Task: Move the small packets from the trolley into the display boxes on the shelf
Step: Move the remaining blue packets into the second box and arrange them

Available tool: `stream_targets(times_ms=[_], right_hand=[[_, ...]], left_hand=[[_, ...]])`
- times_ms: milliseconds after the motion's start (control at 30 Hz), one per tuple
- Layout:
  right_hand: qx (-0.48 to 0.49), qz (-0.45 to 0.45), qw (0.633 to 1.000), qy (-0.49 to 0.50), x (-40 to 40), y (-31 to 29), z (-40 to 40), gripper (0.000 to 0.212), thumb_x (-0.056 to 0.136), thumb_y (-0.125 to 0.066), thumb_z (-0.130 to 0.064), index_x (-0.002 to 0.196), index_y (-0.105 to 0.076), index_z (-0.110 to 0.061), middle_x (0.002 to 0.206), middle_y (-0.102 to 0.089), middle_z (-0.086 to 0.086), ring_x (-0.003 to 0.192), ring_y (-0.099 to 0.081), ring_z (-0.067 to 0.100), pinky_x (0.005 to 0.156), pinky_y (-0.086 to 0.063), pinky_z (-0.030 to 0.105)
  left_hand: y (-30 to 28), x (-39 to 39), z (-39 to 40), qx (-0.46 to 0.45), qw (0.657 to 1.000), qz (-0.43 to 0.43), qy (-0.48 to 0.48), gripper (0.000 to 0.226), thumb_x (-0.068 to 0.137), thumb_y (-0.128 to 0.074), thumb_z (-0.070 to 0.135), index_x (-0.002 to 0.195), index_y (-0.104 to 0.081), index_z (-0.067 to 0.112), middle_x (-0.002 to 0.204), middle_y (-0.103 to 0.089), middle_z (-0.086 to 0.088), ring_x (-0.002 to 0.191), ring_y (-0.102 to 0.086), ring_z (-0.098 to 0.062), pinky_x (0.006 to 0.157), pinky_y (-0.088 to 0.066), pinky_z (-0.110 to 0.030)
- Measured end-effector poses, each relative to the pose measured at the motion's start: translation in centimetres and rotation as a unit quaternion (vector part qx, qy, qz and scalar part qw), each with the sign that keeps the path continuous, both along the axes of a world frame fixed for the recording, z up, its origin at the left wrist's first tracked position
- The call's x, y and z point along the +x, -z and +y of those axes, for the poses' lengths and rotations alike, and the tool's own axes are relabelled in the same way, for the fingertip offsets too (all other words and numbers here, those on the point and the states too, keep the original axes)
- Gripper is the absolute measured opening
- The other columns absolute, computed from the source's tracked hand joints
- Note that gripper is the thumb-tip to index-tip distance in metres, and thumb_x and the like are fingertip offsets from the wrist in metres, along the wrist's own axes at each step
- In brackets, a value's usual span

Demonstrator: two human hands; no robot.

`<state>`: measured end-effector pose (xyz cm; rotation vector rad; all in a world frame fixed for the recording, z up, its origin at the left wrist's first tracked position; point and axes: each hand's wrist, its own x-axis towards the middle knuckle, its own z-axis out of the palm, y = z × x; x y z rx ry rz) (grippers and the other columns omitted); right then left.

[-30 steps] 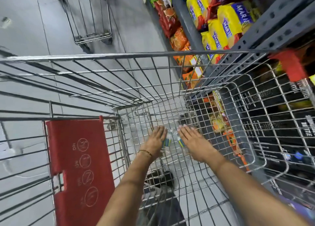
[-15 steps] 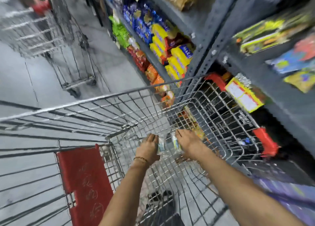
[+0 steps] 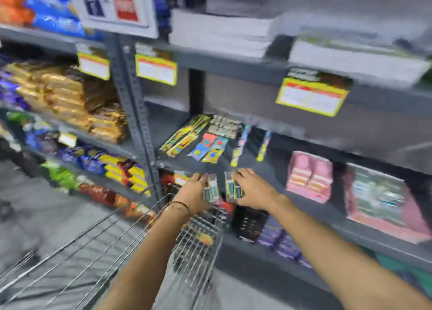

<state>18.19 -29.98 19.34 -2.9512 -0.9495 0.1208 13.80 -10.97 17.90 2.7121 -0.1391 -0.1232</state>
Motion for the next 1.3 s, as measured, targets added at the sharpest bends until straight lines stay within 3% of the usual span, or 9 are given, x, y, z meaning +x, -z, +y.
stream_targets(times_ms=[200, 367, 500, 667, 767, 900, 1000, 1100, 1300], right_hand=[[0.048, -0.010, 0.981, 0.187, -1.5, -5.5, -16.2, 0.069, 0.071, -0.076, -0.028, 0.128, -0.045, -0.004, 0.129, -0.051, 0.019, 0.118, -0.048, 0.036, 0.098, -0.043, 0.038], [0.062, 0.036, 0.951, 0.302, -3.9, -6.5, -27.3, 0.060, 0.070, -0.077, -0.025, 0.121, -0.051, -0.006, 0.114, -0.065, 0.019, 0.103, -0.062, 0.033, 0.082, -0.048, 0.032], [0.070, 0.066, 0.935, 0.342, -3.6, -4.8, -34.0, 0.074, 0.064, -0.079, -0.035, 0.127, -0.047, -0.014, 0.122, -0.063, 0.015, 0.111, -0.060, 0.027, 0.101, -0.045, 0.035], [0.096, 0.079, 0.929, 0.349, -2.5, -3.7, -38.2, 0.072, 0.064, -0.079, -0.020, 0.128, -0.049, -0.008, 0.134, -0.051, 0.018, 0.115, -0.057, 0.030, 0.093, -0.049, 0.031], [0.102, 0.102, 0.928, 0.345, -1.7, -2.4, -39.7, 0.067, 0.065, -0.080, -0.016, 0.126, -0.052, -0.010, 0.129, -0.058, 0.014, 0.108, -0.061, 0.025, 0.086, -0.048, 0.024], [0.112, 0.116, 0.931, 0.329, -1.3, -0.9, -40.1, 0.059, 0.069, -0.079, -0.018, 0.123, -0.055, -0.017, 0.127, -0.062, 0.007, 0.111, -0.061, 0.022, 0.094, -0.047, 0.023], [0.093, 0.145, 0.930, 0.324, -1.0, -0.1, -40.1, 0.057, 0.073, -0.077, -0.016, 0.126, -0.055, -0.020, 0.132, -0.058, 0.006, 0.116, -0.058, 0.024, 0.100, -0.047, 0.029], [0.088, 0.159, 0.924, 0.336, -0.9, 0.0, -40.2, 0.049, 0.077, -0.075, -0.012, 0.123, -0.058, -0.017, 0.130, -0.060, 0.007, 0.116, -0.058, 0.025, 0.100, -0.047, 0.030], [0.074, 0.143, 0.912, 0.376, -0.9, 0.3, -40.5, 0.041, 0.083, -0.068, -0.008, 0.123, -0.059, -0.011, 0.133, -0.058, 0.014, 0.119, -0.056, 0.029, 0.100, -0.045, 0.031]], left_hand=[[-5.7, 3.8, -14.9, -0.026, 0.988, -0.040, 0.149, 0.080, 0.072, -0.078, 0.023, 0.140, -0.035, 0.012, 0.140, -0.044, -0.015, 0.135, -0.037, -0.026, 0.107, -0.028, -0.024], [-6.7, 4.6, -26.7, -0.030, 0.974, -0.004, 0.225, 0.077, 0.071, -0.081, 0.024, 0.136, -0.041, 0.008, 0.139, -0.049, -0.014, 0.126, -0.047, -0.027, 0.106, -0.035, -0.028], [-5.7, 5.9, -33.3, -0.013, 0.968, 0.017, 0.250, 0.088, 0.069, -0.082, 0.027, 0.141, -0.033, 0.012, 0.146, -0.042, -0.013, 0.132, -0.042, -0.028, 0.111, -0.036, -0.032], [-4.5, 8.0, -38.6, -0.021, 0.967, 0.020, 0.254, 0.080, 0.067, -0.082, 0.024, 0.135, -0.040, 0.017, 0.139, -0.049, -0.012, 0.123, -0.050, -0.029, 0.102, -0.043, -0.032], [-3.6, 8.9, -41.0, -0.035, 0.966, 0.023, 0.255, 0.075, 0.068, -0.082, 0.023, 0.132, -0.043, 0.017, 0.138, -0.048, -0.011, 0.122, -0.051, -0.029, 0.102, -0.043, -0.030], [-1.9, 8.9, -42.2, 0.007, 0.960, 0.048, 0.276, 0.074, 0.071, -0.080, 0.018, 0.135, -0.042, 0.016, 0.140, -0.048, -0.012, 0.124, -0.050, -0.031, 0.108, -0.042, -0.036], [-0.5, 9.0, -41.9, 0.044, 0.958, 0.052, 0.279, 0.054, 0.080, -0.071, 0.006, 0.129, -0.052, 0.013, 0.138, -0.053, -0.011, 0.124, -0.052, -0.029, 0.111, -0.040, -0.035], [-0.2, 9.3, -41.7, 0.058, 0.960, 0.048, 0.270, 0.048, 0.082, -0.070, 0.009, 0.127, -0.055, 0.013, 0.136, -0.055, -0.010, 0.124, -0.053, -0.027, 0.113, -0.038, -0.037], [0.0, 9.4, -41.8, 0.124, 0.955, 0.032, 0.266, 0.046, 0.086, -0.066, 0.019, 0.130, -0.052, 0.019, 0.136, -0.057, -0.008, 0.127, -0.051, -0.026, 0.122, -0.014, -0.048]])
